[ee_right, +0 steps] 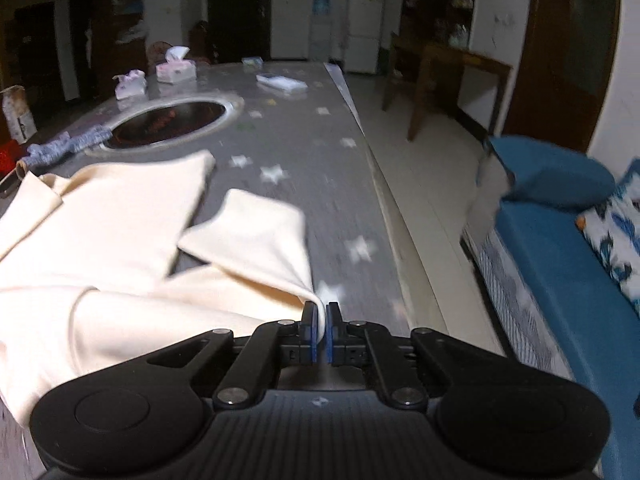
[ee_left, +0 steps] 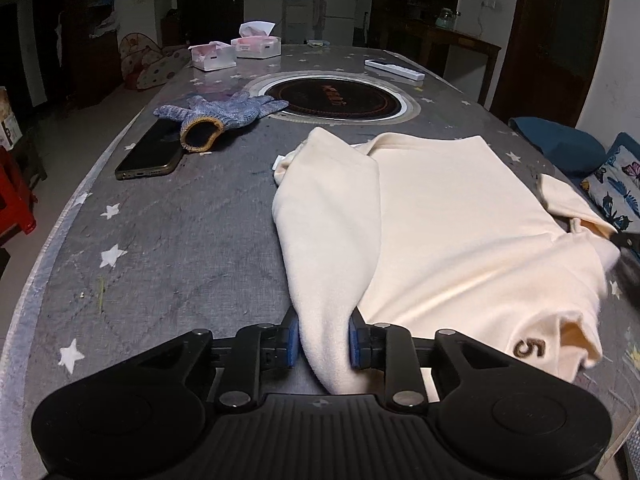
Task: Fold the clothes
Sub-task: 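Grasp the sweatshirt hem near the printed number with the left tool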
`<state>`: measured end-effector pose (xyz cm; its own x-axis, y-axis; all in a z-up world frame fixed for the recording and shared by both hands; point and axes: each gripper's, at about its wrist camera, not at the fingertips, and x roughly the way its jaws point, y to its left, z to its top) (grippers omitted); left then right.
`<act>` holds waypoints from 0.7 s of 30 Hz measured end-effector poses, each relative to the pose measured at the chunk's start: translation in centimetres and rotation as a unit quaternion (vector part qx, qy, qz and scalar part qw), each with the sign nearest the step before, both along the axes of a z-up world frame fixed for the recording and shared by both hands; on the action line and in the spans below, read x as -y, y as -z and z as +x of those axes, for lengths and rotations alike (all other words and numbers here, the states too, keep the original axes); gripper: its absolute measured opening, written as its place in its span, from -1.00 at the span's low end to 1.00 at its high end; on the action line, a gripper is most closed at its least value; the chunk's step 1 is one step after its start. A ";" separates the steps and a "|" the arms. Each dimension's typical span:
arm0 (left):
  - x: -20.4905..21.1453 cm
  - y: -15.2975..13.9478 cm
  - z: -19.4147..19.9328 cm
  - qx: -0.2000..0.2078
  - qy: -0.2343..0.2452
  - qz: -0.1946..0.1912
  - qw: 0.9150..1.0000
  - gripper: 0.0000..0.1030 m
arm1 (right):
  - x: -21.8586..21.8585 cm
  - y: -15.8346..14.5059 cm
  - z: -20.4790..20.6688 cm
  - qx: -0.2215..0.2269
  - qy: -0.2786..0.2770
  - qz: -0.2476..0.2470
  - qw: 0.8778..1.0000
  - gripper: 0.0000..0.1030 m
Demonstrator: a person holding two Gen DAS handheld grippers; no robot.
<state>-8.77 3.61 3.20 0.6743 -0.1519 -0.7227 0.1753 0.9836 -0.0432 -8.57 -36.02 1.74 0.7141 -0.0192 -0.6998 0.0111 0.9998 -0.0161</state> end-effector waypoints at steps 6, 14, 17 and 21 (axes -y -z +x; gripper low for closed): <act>1.9 -2.2 -2.9 0.038 0.053 0.013 0.998 -0.04 | 1.0 -1.2 -2.6 0.014 -0.001 0.026 1.000 -0.49; 5.4 -3.7 -6.3 0.066 0.147 0.011 0.987 0.07 | -2.5 -4.3 -4.7 0.041 -0.111 0.034 0.992 -0.02; 6.5 -3.2 -6.7 0.062 0.174 0.014 0.983 0.07 | -4.5 -4.6 -5.2 0.031 -0.168 0.049 0.984 0.00; 7.0 -2.1 -6.6 0.047 0.184 0.022 0.982 0.05 | -8.0 -4.5 -5.9 0.015 -0.249 0.044 0.967 0.00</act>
<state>-15.33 -3.40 5.29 0.6436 -0.3670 -0.6717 0.5196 0.8538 0.0314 -14.43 -28.02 6.27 0.6395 0.3914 -0.6617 -0.4731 0.8788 0.0626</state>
